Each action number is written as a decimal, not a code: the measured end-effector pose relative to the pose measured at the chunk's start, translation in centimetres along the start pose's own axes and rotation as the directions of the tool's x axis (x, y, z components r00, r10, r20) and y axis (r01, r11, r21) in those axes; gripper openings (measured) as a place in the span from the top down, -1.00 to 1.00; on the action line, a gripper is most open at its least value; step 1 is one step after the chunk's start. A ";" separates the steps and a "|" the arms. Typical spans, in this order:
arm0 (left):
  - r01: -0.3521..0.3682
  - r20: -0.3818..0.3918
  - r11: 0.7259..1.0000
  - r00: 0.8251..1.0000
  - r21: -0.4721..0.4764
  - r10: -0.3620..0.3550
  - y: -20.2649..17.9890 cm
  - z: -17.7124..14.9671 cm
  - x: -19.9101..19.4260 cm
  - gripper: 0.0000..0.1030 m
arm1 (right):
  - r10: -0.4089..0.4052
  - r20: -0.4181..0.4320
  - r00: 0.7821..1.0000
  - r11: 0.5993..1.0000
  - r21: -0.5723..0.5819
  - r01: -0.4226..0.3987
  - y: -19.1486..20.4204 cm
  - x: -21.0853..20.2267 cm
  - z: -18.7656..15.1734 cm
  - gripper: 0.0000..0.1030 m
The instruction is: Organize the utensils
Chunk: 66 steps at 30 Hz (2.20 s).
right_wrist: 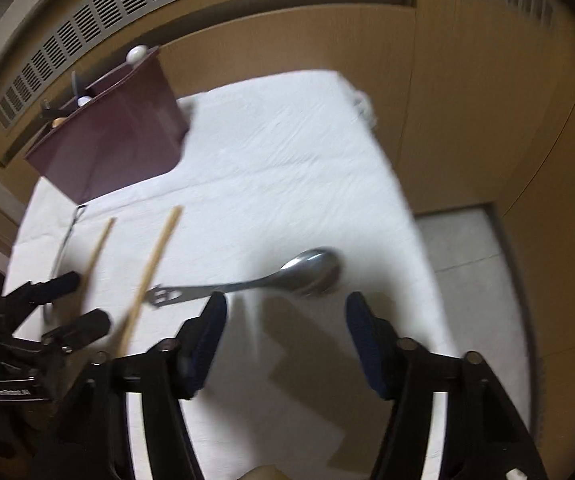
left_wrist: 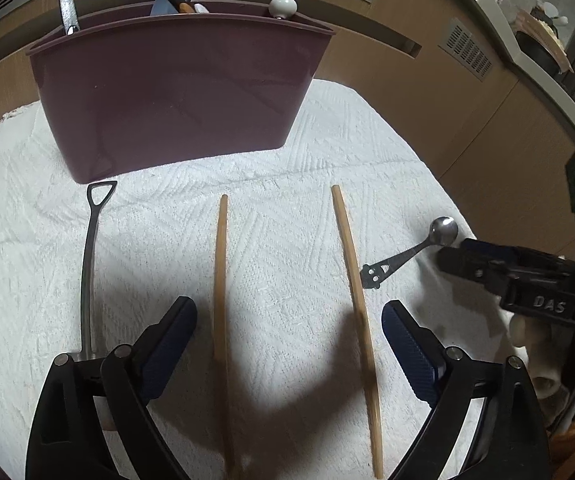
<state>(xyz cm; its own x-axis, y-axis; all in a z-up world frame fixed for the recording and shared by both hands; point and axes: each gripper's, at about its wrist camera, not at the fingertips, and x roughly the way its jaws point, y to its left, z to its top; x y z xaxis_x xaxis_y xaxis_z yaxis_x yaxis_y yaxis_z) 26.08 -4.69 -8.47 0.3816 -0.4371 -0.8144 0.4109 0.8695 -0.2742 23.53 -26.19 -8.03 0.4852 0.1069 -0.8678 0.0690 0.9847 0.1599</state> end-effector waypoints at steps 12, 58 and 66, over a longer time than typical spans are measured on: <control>0.028 -0.005 1.000 1.000 -0.007 -0.028 0.6 -1.0 -0.7 -0.88 | -0.176 0.100 0.979 0.980 -0.073 0.183 3.3 3.6 2.6 -0.17; 0.090 -0.016 0.995 0.996 -0.051 -0.091 1.4 -1.1 -1.0 -0.98 | -0.094 0.063 0.994 0.968 -0.228 0.106 5.2 2.1 1.5 0.31; 0.103 -0.009 0.993 0.995 -0.064 -0.103 1.5 -1.1 -1.1 -0.99 | -0.143 0.069 0.987 0.983 -0.104 0.150 6.4 3.2 2.2 0.31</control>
<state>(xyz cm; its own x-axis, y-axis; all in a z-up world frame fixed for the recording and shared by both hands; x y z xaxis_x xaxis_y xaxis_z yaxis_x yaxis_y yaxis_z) 25.33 -2.67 -8.56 0.3293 -0.5226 -0.7864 0.3942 0.8329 -0.3885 27.43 -19.84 -8.72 0.5294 -0.0449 -0.8472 0.0498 0.9985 -0.0218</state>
